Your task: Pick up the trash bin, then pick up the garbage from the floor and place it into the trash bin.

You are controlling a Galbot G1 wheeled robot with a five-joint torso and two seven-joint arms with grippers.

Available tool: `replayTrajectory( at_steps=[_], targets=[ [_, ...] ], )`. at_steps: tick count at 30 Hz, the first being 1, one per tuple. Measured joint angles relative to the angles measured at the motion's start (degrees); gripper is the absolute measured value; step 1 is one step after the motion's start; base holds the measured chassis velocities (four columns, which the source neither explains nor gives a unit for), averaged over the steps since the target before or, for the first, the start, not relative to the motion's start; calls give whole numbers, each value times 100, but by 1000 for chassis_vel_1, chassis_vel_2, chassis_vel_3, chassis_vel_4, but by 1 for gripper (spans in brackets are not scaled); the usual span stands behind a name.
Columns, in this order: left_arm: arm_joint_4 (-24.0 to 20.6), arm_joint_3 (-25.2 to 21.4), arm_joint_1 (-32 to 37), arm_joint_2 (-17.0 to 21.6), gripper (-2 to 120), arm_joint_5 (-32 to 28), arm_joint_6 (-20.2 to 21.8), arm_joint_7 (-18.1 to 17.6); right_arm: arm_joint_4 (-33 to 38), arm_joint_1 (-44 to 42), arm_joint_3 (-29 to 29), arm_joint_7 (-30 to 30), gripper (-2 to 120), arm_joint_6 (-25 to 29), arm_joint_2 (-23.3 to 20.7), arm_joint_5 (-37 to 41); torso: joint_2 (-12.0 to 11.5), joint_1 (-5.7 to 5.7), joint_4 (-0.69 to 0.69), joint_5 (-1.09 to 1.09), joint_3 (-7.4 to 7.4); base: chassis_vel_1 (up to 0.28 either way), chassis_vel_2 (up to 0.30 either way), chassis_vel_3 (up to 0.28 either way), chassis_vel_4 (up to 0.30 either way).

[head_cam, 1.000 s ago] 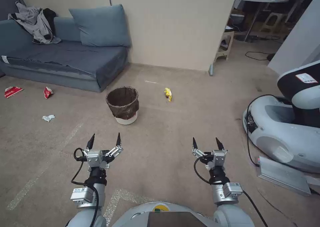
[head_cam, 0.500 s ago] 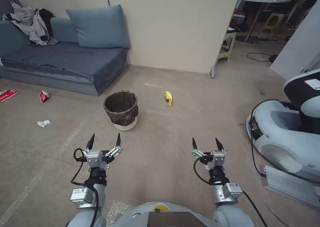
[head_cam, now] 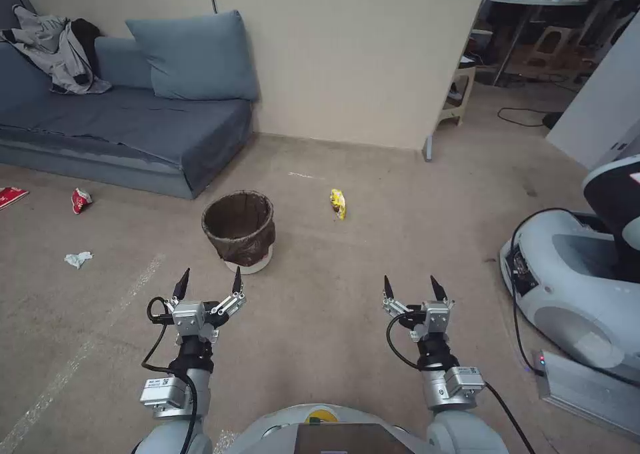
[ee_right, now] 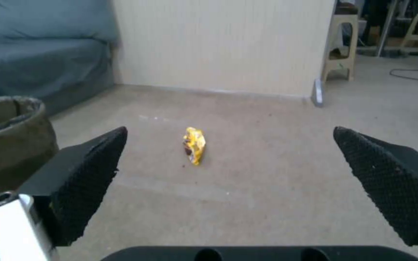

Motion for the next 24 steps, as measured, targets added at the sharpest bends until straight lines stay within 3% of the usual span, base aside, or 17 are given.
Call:
replayTrajectory(
  at_steps=[24],
  targets=[
    [48,-37,-60,-9,100,-28,18,2,-66,48,33,5,100,15,18,7,0,0,0,0,0,-105,106,102,-100]
  ],
)
